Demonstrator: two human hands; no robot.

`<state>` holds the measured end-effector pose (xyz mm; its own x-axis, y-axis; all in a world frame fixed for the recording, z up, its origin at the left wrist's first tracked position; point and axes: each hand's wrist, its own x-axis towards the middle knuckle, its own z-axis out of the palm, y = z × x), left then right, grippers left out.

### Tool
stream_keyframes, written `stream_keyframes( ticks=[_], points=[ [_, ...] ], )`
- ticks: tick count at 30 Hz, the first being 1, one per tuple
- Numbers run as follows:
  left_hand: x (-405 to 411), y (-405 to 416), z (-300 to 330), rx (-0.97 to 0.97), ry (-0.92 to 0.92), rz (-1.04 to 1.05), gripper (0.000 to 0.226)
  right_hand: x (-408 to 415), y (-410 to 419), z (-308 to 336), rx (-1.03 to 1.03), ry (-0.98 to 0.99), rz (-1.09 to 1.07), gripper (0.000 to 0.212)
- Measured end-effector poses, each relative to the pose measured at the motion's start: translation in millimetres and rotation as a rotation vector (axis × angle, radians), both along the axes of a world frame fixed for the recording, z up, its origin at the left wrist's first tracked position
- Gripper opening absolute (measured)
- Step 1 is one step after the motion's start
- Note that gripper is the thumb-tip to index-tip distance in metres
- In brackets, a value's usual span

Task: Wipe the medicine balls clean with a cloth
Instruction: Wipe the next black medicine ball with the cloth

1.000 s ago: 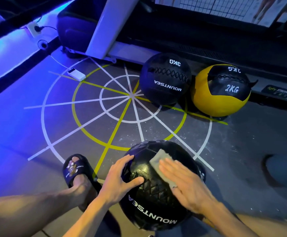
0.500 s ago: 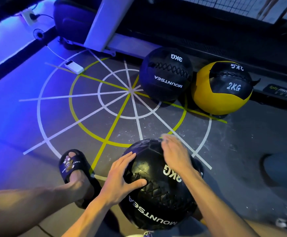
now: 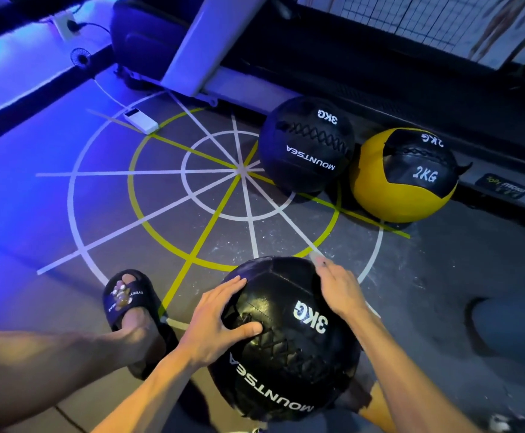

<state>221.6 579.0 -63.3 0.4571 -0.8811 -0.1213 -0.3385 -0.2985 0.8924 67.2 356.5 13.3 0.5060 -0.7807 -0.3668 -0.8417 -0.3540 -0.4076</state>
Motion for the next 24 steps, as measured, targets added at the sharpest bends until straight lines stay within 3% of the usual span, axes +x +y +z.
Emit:
stream_keyframes(
  ticks=[3, 7, 12, 18, 21, 24],
  points=[
    [4, 1, 2, 0.039, -0.025, -0.027, 0.097, 41, 35, 9, -0.060, -0.078, 0.286, 0.035],
    [-3, 9, 4, 0.064, -0.088, -0.037, 0.105, 21, 49, 5, -0.072, -0.114, 0.529, 0.053],
    [-33, 11, 11, 0.060, -0.171, 0.091, 0.104, -26, 29, 9, -0.050, -0.136, 0.232, 0.050],
    [-51, 9, 15, 0.042, -0.201, 0.090, 0.098, -28, 3, 6, 0.008, 0.095, -0.041, 0.048],
    [-57, 5, 18, 0.034, -0.215, 0.084, 0.091, 14, 13, 8, -0.034, 0.082, 0.123, 0.036],
    [-55, 3, 18, 0.030, -0.206, 0.076, 0.090, 54, 34, -1, -0.020, -0.011, 0.487, 0.032]
  ],
)
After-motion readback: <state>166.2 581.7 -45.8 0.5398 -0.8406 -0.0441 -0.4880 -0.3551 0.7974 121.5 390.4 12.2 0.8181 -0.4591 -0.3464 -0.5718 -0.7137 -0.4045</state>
